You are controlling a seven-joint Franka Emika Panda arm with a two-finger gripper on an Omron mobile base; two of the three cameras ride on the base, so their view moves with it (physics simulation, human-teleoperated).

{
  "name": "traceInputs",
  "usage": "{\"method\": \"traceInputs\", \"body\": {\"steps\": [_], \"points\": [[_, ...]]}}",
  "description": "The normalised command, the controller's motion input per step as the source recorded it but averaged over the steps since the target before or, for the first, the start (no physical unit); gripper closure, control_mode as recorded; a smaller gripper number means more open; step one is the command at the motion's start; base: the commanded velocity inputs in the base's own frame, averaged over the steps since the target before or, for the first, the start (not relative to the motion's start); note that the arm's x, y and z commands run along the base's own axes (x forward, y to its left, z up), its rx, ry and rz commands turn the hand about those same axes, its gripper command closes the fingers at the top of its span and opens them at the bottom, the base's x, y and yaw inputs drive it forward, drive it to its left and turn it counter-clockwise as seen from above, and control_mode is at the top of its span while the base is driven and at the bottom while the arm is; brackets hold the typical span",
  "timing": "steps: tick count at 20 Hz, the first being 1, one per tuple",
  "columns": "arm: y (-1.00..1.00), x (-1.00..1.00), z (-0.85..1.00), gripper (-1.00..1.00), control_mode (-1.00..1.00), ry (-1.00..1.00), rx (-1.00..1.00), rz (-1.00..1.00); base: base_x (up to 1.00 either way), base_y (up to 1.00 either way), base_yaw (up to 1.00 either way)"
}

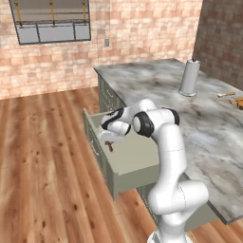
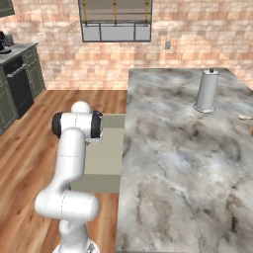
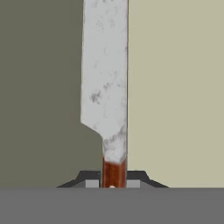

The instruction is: Pick up the metallic utensils from the counter and place them in the open drawer. Make sure not to pick up any wooden utensils.

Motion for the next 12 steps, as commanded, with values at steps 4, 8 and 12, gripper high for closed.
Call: {"method": "traceInputs", "body": {"steps": [4,8,12], "points": [[0.73,0.0,-0.15,1.0,-1.0,-0.08,0.15,0.0,0.0,0.0,0.0],[0.71,0.0,-0.17,1.0,-1.0,-0.16,0.22,0.0,0.0,0.0,0.0],[0.63,0.0,-0.04,1.0,-1.0,-0.2,0.26,0.0,0.0,0.0,0.0]]}}
